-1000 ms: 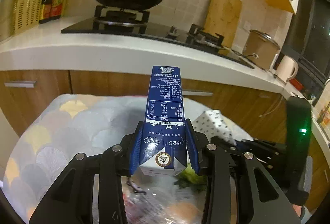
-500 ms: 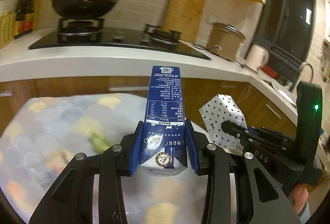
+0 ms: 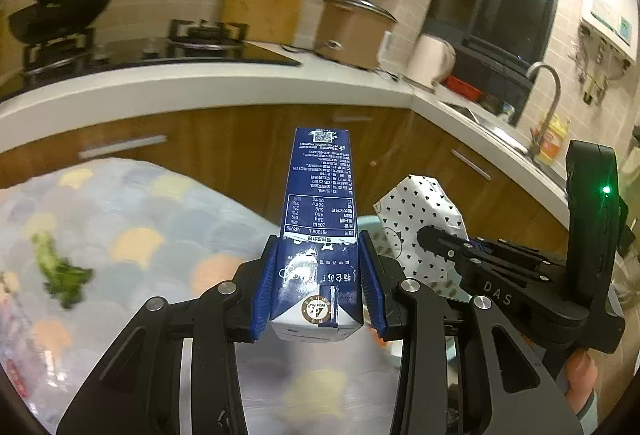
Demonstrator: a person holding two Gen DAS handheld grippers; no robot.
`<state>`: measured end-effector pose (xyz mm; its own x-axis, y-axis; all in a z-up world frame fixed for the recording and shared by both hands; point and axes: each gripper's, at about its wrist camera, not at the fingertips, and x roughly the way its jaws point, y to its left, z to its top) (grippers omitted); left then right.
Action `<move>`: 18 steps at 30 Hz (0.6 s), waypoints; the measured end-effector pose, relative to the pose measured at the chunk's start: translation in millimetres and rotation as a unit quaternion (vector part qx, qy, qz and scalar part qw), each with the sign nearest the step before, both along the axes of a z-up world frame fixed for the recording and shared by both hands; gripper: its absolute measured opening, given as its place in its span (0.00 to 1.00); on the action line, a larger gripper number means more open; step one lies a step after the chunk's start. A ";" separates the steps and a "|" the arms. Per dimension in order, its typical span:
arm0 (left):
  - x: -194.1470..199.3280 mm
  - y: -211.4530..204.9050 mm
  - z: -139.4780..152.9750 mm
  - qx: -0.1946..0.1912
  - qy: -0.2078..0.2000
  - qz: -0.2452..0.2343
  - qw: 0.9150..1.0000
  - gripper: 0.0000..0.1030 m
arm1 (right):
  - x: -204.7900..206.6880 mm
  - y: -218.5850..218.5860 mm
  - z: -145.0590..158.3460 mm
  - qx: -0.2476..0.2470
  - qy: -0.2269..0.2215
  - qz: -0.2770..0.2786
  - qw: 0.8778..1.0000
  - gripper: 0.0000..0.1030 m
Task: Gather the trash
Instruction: 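Carry the milk carton and polka-dot paper over the blue basket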
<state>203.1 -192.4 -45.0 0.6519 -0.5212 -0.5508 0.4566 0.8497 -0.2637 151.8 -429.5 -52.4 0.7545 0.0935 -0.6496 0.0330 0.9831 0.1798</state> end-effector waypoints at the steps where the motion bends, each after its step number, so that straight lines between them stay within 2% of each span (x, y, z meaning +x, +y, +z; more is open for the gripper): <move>1: 0.5 -7.0 -1.5 0.001 0.003 -0.006 1.000 0.35 | -2.1 -7.2 -3.3 0.001 0.003 -0.005 1.000 0.05; 7: 2.1 -47.3 -15.4 0.005 0.021 -0.036 0.999 0.35 | -11.8 -45.7 -24.5 0.013 0.032 -0.037 0.999 0.06; 14: 1.6 -80.4 -33.8 0.021 0.046 -0.071 0.996 0.36 | -18.2 -71.3 -49.2 0.034 0.063 -0.060 0.996 0.07; 16: 3.3 -85.3 -37.3 0.024 0.055 -0.080 0.995 0.41 | -18.7 -75.6 -55.5 0.036 0.074 -0.068 0.994 0.12; 17: 3.3 -86.1 -39.6 0.028 0.055 -0.077 0.995 0.49 | -18.7 -76.8 -57.7 0.039 0.078 -0.068 0.994 0.16; 18: 2.5 -86.7 -39.8 0.031 0.052 -0.073 0.995 0.52 | -18.9 -78.6 -60.4 0.041 0.083 -0.072 0.993 0.24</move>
